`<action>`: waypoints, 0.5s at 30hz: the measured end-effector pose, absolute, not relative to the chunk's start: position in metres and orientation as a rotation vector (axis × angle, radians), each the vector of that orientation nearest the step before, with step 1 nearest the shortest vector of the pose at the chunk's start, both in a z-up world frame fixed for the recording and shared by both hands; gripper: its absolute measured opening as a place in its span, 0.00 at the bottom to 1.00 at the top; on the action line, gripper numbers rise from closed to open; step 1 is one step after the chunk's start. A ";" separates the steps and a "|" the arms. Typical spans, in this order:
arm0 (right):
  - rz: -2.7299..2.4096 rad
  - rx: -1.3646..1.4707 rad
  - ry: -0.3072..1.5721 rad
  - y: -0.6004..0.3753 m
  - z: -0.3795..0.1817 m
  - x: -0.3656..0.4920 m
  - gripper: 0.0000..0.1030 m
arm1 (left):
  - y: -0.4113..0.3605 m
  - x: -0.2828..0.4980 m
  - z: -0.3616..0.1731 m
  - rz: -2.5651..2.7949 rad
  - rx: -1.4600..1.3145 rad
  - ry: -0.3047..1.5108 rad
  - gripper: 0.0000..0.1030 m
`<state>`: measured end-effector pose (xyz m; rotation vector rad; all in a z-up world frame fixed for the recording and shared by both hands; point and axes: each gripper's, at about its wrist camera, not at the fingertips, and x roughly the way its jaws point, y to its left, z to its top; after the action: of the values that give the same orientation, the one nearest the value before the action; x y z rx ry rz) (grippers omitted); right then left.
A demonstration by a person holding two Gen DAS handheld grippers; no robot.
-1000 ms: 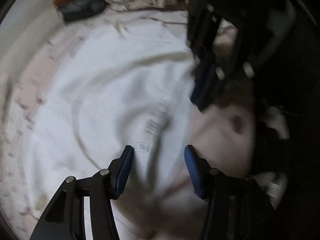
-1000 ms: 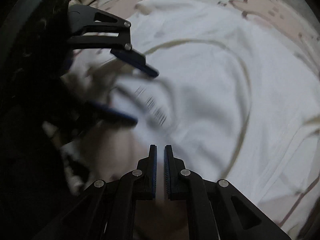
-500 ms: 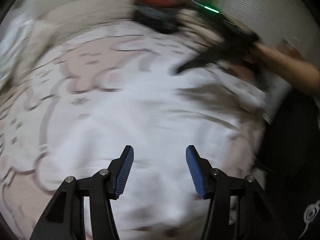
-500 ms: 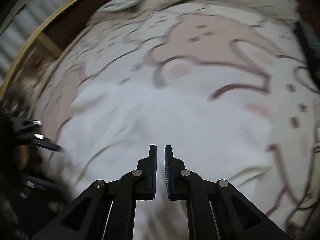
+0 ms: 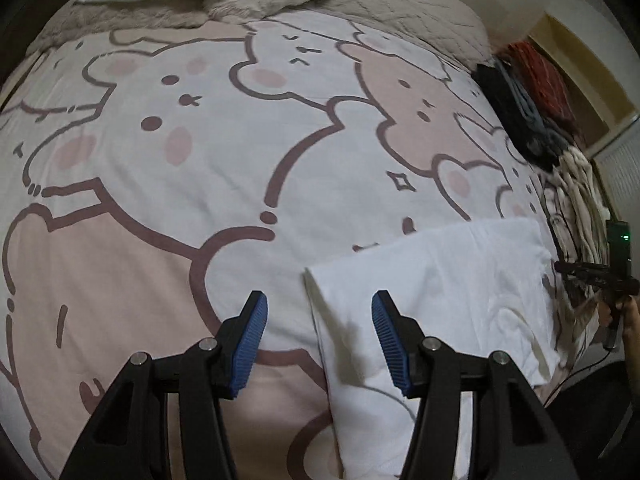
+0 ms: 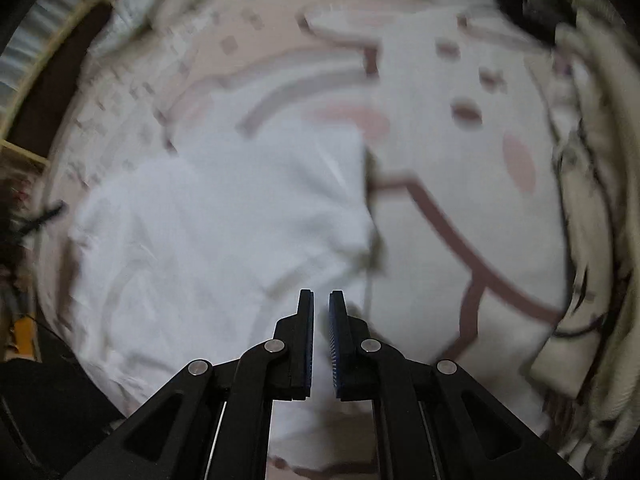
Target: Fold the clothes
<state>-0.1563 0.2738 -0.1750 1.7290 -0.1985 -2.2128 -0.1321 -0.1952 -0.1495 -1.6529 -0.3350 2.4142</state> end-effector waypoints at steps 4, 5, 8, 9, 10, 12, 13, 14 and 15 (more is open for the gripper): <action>-2.246 1.741 -0.182 0.264 -0.189 -0.177 0.06 | -0.199 -0.148 -0.163 2.396 -1.759 -0.488 0.53; -2.239 1.778 -0.164 0.261 -0.199 -0.181 0.06 | -0.200 -0.150 -0.166 2.372 -1.780 -0.543 0.52; -2.232 1.824 -0.024 0.241 -0.222 -0.179 0.06 | -0.194 -0.154 -0.169 2.321 -1.813 -0.604 0.51; -2.247 1.804 0.018 0.237 -0.221 -0.177 0.06 | -0.191 -0.155 -0.168 2.306 -1.818 -0.606 0.50; -2.250 1.798 0.049 0.235 -0.220 -0.177 0.06 | -0.188 -0.155 -0.168 2.294 -1.829 -0.605 0.50; -2.252 1.797 0.048 0.235 -0.220 -0.177 0.06 | -0.182 -0.156 -0.167 2.258 -1.848 -0.610 0.45; -2.252 1.798 0.029 0.236 -0.221 -0.178 0.06 | -0.180 -0.156 -0.167 2.248 -1.850 -0.614 0.43; -2.251 1.800 0.004 0.238 -0.222 -0.179 0.06 | -0.178 -0.157 -0.168 2.239 -1.857 -0.615 0.43; -2.247 1.802 -0.017 0.240 -0.223 -0.180 0.06 | -0.175 -0.159 -0.171 2.231 -1.879 -0.608 0.43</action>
<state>-0.1799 0.2396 -0.2226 1.8025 -0.0173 -2.2473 -0.1593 -0.1745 -0.1707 -1.8788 -0.6082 2.2313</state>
